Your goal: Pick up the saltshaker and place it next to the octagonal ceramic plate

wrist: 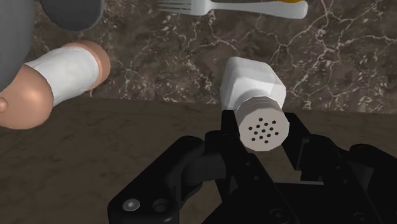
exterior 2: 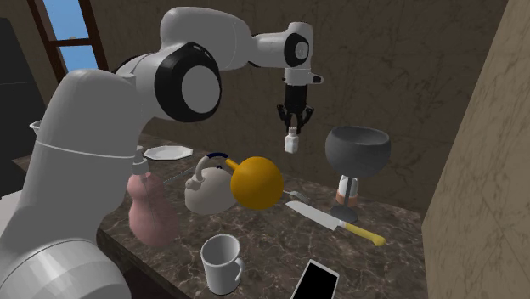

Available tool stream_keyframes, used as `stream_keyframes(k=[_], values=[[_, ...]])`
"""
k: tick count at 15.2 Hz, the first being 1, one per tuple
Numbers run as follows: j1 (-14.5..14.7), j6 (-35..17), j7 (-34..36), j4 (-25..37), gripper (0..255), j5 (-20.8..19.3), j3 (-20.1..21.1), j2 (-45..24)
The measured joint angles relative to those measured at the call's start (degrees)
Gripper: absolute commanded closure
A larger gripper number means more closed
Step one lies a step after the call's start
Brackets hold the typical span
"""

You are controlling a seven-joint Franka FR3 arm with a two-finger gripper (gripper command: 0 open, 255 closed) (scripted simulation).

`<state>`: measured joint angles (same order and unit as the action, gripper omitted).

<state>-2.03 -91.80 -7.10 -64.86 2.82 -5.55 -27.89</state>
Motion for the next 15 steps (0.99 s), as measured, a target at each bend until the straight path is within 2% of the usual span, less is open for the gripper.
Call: stream_keyframes(k=[5, 15], values=[[4.05, -2.7, 4.83, -8.35, 255, -0.86, 1.22, 5.71], [12.28, -5.61, 16.63, -17.34, 255, -2.17, 5.01, 11.91]])
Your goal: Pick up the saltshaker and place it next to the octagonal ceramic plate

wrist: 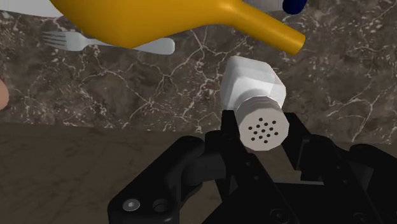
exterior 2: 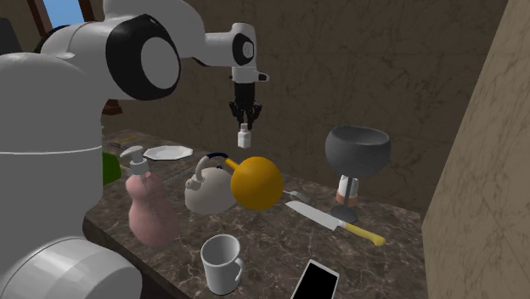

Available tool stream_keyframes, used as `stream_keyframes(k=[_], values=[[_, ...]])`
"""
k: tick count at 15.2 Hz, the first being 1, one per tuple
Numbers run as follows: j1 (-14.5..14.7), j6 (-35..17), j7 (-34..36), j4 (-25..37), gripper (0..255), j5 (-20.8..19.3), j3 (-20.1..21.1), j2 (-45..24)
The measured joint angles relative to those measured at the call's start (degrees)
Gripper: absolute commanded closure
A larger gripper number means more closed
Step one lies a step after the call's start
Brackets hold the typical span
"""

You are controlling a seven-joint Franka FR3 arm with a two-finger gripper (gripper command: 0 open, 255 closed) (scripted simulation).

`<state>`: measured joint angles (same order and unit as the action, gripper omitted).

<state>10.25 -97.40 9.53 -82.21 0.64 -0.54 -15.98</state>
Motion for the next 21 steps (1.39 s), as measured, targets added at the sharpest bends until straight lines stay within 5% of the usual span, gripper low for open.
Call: stream_keyframes(k=[11, 21], values=[[8.88, -0.56, 13.83, -1.33, 255, -1.16, 4.98, 0.88], [17.61, 2.26, 26.42, 7.57, 255, -2.98, 9.1, -5.22]])
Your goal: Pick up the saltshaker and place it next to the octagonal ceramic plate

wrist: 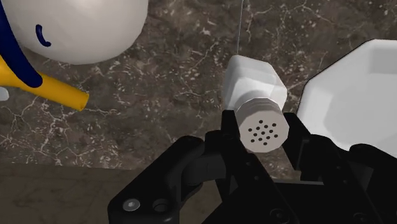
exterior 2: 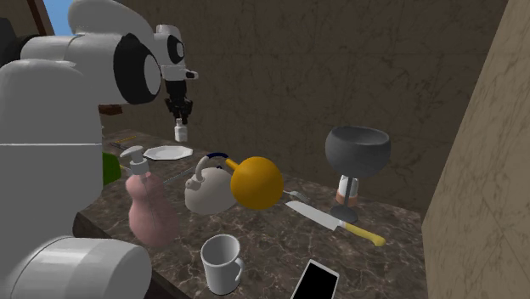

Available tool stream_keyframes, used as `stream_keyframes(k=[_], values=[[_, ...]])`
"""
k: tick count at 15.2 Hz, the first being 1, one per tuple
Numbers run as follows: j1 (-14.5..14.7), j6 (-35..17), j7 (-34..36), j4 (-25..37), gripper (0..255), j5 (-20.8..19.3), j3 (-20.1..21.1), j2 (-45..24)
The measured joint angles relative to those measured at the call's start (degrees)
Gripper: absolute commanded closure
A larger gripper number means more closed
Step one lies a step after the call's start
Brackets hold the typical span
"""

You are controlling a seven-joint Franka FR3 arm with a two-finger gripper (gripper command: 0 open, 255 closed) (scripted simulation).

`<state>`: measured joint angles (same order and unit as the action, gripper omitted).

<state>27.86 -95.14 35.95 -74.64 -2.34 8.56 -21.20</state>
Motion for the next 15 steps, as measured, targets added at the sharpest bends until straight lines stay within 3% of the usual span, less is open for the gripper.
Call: stream_keyframes(k=[4, 9, 15], values=[[3.59, 1.3, 4.5, 4.71, 255, -0.93, 1.2, -3.48], [9.01, 5.64, 9.89, 16.83, 255, -2.59, 2.24, -11.31], [9.26, 1.59, 10.66, 12.8, 255, -2.66, 2.32, -11.37]])
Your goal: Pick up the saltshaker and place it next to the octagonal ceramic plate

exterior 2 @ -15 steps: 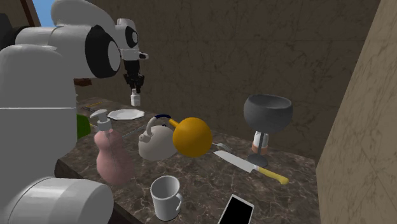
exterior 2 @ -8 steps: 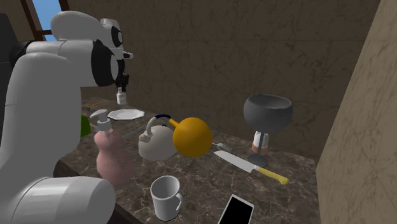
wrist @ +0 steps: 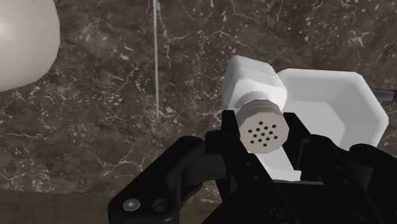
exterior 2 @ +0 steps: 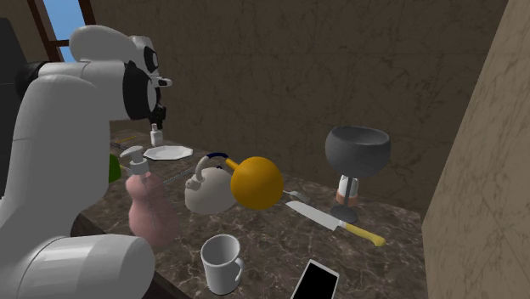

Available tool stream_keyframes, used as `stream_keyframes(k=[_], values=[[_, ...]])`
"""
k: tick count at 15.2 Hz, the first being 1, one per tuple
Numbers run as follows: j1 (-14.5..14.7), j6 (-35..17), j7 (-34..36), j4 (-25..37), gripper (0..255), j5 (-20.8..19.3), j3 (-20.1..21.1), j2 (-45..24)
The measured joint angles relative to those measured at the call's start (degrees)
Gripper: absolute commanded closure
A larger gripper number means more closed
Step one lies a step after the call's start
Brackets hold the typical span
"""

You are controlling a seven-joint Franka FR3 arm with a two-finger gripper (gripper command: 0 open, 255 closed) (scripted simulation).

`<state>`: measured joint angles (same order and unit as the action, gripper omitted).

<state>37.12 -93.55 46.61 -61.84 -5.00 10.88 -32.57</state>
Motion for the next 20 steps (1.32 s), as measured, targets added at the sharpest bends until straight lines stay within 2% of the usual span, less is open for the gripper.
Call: stream_keyframes(k=[8, 20], values=[[-0.67, -7.22, 0.1, -8.81, 255, 0.17, 0.0, 1.56], [-0.99, -15.83, 0.28, -16.26, 255, -0.12, -0.2, 0.38]])
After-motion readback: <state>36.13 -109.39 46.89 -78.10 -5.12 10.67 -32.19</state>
